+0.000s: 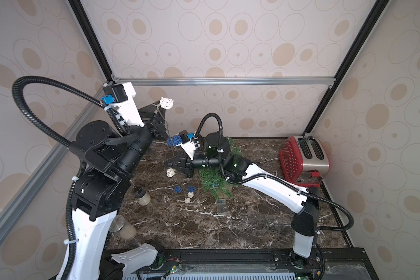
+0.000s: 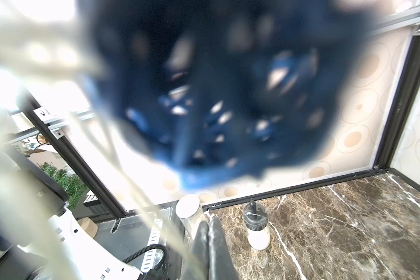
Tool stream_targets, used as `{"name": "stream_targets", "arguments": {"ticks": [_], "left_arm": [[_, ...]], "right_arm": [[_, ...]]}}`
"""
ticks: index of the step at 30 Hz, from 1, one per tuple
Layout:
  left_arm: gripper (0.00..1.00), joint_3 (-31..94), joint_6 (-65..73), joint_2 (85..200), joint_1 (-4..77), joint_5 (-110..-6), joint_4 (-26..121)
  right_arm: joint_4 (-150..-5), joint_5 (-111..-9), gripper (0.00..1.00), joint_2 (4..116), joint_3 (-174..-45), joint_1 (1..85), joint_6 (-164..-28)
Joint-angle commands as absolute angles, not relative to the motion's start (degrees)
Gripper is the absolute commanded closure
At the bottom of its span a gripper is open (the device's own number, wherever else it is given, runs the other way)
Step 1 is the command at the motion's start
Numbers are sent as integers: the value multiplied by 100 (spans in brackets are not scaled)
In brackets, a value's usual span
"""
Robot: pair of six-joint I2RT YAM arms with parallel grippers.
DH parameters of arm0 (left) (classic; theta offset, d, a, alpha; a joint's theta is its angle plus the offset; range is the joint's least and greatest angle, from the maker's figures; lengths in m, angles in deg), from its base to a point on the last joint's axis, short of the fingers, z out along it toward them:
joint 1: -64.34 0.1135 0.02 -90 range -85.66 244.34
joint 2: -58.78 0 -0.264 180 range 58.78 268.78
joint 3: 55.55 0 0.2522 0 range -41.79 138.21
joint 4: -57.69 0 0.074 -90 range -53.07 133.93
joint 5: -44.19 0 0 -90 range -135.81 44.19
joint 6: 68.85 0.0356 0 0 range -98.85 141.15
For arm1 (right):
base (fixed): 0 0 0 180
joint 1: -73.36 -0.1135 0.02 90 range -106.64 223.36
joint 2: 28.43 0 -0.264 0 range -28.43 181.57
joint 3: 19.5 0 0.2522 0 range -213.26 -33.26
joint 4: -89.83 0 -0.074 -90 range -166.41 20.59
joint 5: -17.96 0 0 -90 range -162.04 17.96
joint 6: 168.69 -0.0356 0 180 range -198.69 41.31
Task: Remove string lights from the small christmas tree
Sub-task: Remove the light string from the Christmas tree.
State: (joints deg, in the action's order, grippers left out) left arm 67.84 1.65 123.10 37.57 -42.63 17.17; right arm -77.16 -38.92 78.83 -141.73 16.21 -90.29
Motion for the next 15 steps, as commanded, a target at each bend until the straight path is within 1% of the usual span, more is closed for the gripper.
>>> {"name": "stream_targets", "arguments": {"ticks": [1, 2, 6, 11, 15], "left_arm": [[81, 6790, 296, 12189, 3750, -3686, 1608], [71, 6781, 325, 12188, 3748, -3622, 1552], [41, 6755, 376, 12198, 3753, -3539, 1274], [1, 6619, 534, 12143, 3748, -3029, 892], [1, 6369, 586, 11984, 3751, -2501, 960]], "right_arm": [[-7769, -3977, 100, 7421, -14162, 1582, -9047], [-7730, -4015, 100, 7346, -14165, 1583, -9039], [-7476, -4166, 100, 7102, -14286, 1583, -9056], [-6733, -4468, 100, 6879, -14566, 1578, -8994], [-6203, -4695, 100, 6716, -14655, 1575, -8971]]}}
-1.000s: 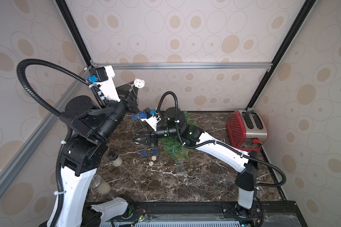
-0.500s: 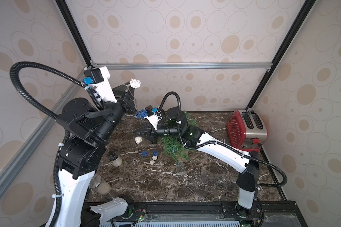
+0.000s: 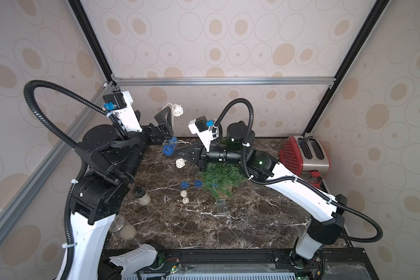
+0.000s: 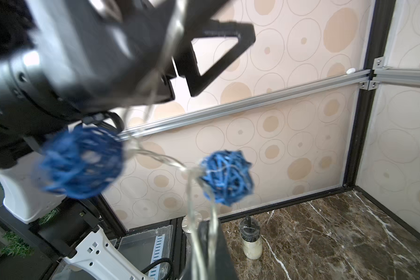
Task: Remove string lights from the small christmas tree
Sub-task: Remove the light string from the Christmas tree, then place the light string at the center of the board.
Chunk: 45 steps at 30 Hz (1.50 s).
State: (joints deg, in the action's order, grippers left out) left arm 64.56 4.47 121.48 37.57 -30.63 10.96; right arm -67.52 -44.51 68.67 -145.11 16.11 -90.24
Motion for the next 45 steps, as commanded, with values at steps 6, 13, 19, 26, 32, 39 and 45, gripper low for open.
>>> {"name": "stream_targets", "arguments": {"ticks": [6, 13, 19, 26, 32, 39, 45], "left_arm": [[1, 5543, 616, 11486, 3747, -2955, 1970], [1, 6447, 482, 11881, 3748, -4418, 994], [1, 6247, 536, 11806, 3759, -3538, 942], [1, 5984, 676, 11707, 3758, -2872, 1160], [1, 5785, 727, 11797, 3761, -2740, 1289], [1, 5634, 812, 11874, 3761, -2632, 1391], [1, 5738, 802, 12056, 3759, -2764, 1401]], "right_arm": [[-5617, -5235, 100, 6411, -14611, 1578, -8886], [-5118, -6330, 100, 6227, -14724, 1581, -8642], [-4952, -5827, 100, 5979, -14712, 1579, -8709], [-3916, -5323, 100, 5642, -15184, 1475, -8731], [-2925, -5689, 100, 5518, -16175, 1437, -8561], [-2195, -6337, 100, 5128, -16697, 1438, -8511], [-1996, -7803, 100, 4668, -16738, 1434, -8147]]}}
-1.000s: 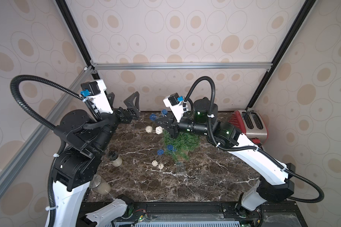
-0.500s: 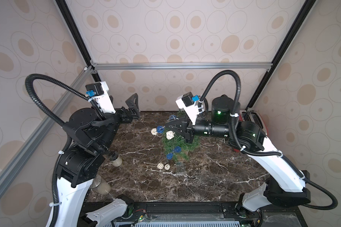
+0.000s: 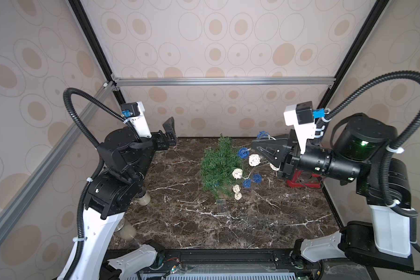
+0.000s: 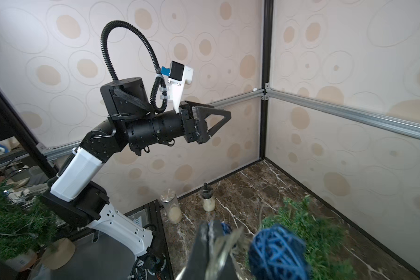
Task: Remove string lights from the small christmas tree
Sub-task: Place the light string at the center of the board.
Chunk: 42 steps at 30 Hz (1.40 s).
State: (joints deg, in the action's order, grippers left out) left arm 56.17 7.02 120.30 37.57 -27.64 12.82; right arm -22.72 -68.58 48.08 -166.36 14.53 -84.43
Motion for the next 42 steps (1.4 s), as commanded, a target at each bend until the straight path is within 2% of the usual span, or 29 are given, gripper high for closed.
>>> {"name": "stream_targets", "arguments": {"ticks": [1, 6, 13, 21, 25, 28, 30, 35, 42], "left_arm": [[1, 5740, 804, 12071, 3760, -2778, 1405], [1, 5658, 784, 12081, 3761, -2752, 1448], [1, 5640, 831, 12096, 3755, -2674, 1451], [0, 5560, 802, 12127, 3761, -2649, 1532], [1, 5485, 736, 12158, 3762, -2698, 1572], [1, 5432, 703, 12172, 3762, -2705, 1581], [1, 5408, 732, 12191, 3761, -2660, 1572], [1, 5409, 783, 12229, 3770, -2525, 1471], [1, 5270, 802, 12233, 3779, -2367, 1519]], "right_arm": [[-2002, -8058, 100, 4623, -16730, 1436, -8064], [-1913, -9654, 100, 4577, -16634, 1438, -7806], [-2333, -10632, 100, 3942, -16030, 1431, -7622], [-1671, -11660, 100, 4223, -16058, 1455, -7642], [-1480, -11066, 100, 4308, -15622, 1586, -8105], [-1653, -9542, 100, 4303, -14654, 2375, -8854], [-2127, -9002, 100, 4173, -13680, 2492, -9152], [-2360, -8187, 100, 4140, -12241, 2507, -10002], [-2708, -7926, 100, 3794, -10320, 2651, -10973]]}}
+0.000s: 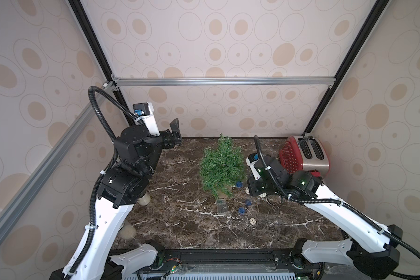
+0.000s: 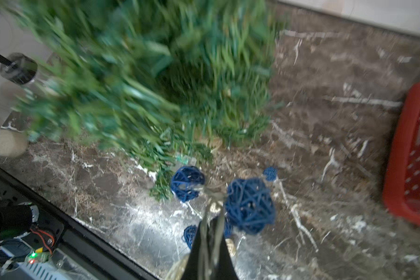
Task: Remove string lights from the small christmas tree
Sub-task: Place the light string at the center of the board.
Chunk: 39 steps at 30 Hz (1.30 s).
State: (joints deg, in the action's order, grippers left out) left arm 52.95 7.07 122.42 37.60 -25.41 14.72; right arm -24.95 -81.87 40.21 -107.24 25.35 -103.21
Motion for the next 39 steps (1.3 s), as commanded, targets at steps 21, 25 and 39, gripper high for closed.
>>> {"name": "stream_targets", "arguments": {"ticks": [21, 25, 39], "left_arm": [[1, 4785, 822, 12467, 3914, -2096, 1897], [1, 4717, 670, 12588, 3971, -1594, 1914], [1, 2530, 287, 12999, 5627, -2260, 3233]], "right_arm": [[-3313, -7043, 30, 5089, -9760, 3316, -10774], [-3188, -7552, 12, 4784, -9721, 3325, -10835], [-4969, -8463, 0, 4020, -9839, 4785, -11178]]}}
